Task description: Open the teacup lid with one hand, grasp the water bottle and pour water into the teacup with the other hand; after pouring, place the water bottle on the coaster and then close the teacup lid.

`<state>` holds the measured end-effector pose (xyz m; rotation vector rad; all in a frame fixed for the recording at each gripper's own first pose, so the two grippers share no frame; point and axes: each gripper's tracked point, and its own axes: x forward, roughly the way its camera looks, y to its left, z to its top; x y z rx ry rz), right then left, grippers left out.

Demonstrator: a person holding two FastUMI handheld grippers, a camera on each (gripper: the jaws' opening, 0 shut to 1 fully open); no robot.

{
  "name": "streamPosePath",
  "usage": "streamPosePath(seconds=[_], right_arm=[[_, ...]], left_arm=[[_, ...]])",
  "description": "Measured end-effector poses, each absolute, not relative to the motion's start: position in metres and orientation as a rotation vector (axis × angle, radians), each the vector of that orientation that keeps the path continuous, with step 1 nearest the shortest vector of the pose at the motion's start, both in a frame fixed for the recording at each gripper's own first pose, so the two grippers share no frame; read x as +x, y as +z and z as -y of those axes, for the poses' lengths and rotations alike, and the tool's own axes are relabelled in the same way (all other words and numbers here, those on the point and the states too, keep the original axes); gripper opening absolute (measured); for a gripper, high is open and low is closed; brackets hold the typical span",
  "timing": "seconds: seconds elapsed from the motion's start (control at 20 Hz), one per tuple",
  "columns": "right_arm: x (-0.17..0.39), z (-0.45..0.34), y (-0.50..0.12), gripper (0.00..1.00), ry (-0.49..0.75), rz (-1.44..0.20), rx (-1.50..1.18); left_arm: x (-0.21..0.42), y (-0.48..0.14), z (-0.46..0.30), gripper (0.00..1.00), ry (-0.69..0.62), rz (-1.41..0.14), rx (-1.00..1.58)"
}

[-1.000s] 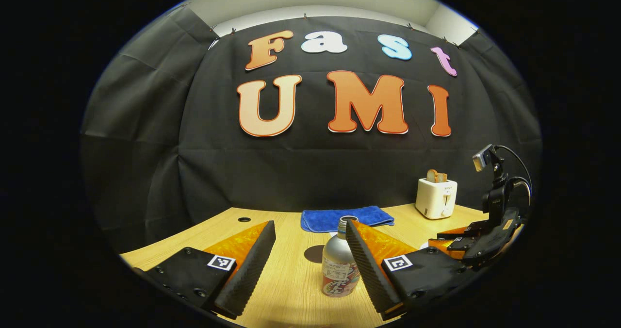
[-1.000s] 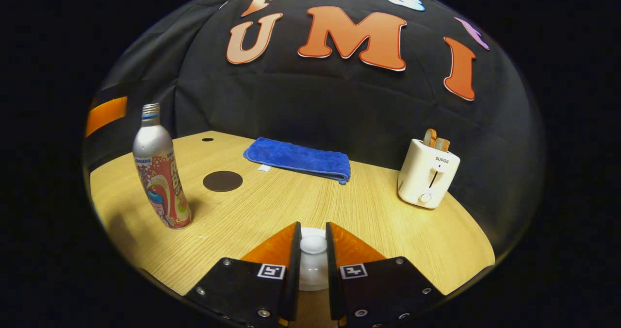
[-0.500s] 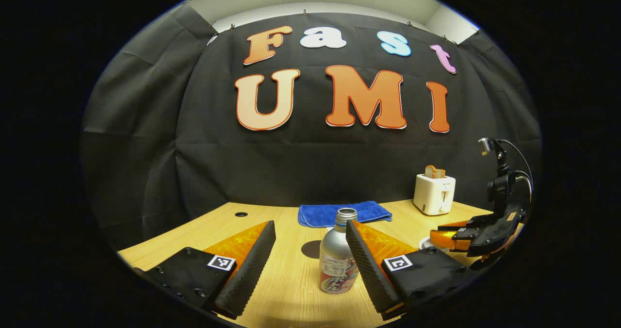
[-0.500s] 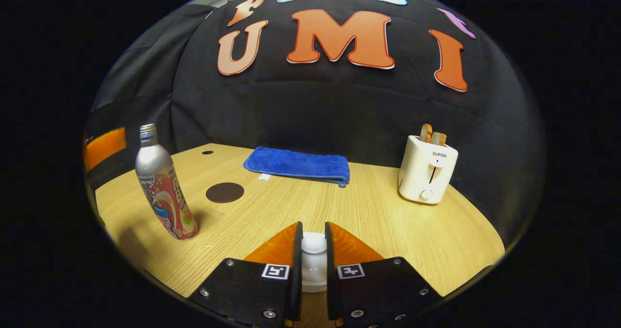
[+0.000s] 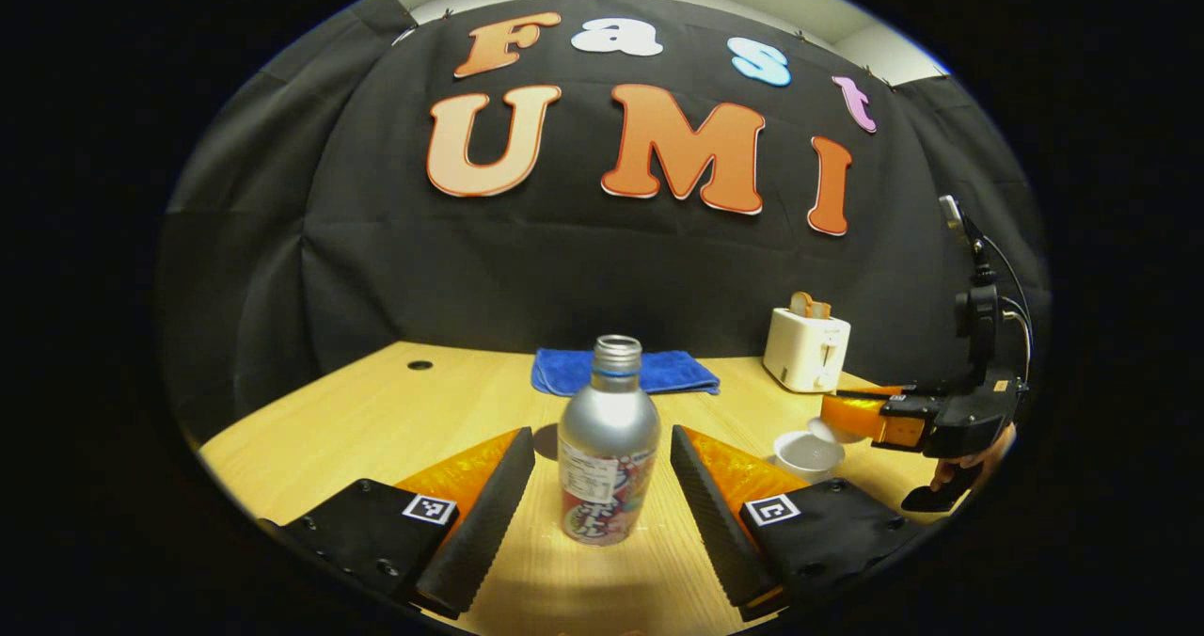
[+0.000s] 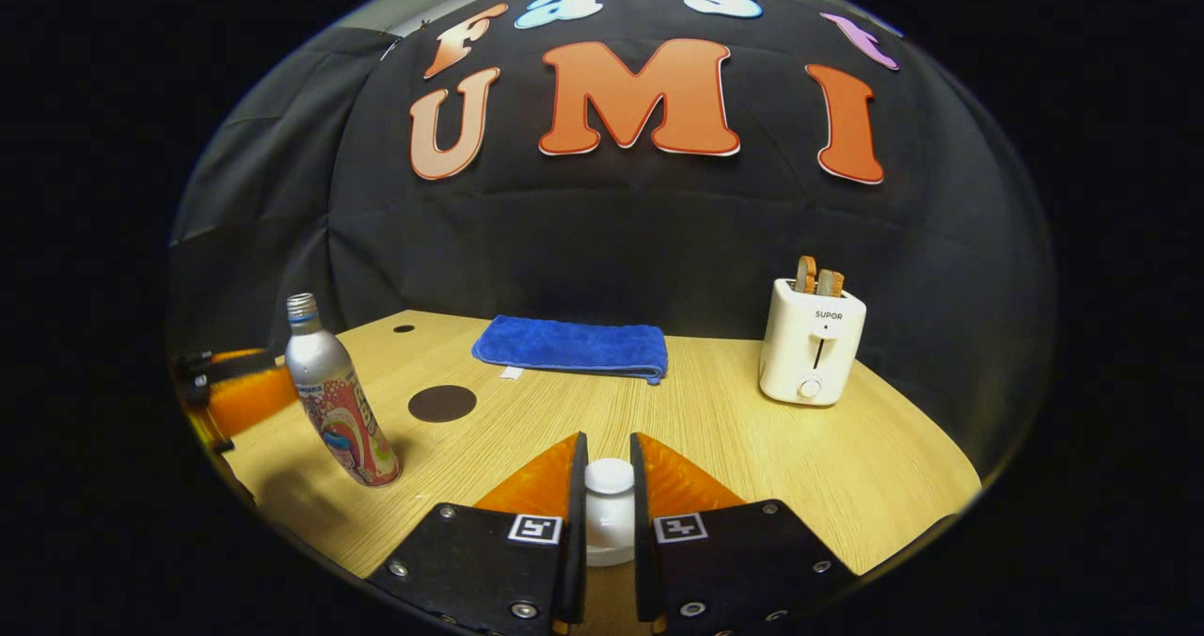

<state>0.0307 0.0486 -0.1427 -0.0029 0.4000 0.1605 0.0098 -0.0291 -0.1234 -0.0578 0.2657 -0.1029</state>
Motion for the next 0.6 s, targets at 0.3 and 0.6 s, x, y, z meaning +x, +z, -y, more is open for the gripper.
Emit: streamPosePath(seconds=[0.3, 0.6], right_arm=[[0.028, -0.035, -0.125, 0.21, 0.134, -0.371, 0.005], [0.025, -0.028, -0.113, 0.22, 0.119, -0.349, -0.002]], left_arm=[[0.021, -0.168, 0.025, 0.96, -0.068, -0.378, -0.081], [0.033, -0.178, 0.028, 0.97, -0.055, -0.404, -0.105]])
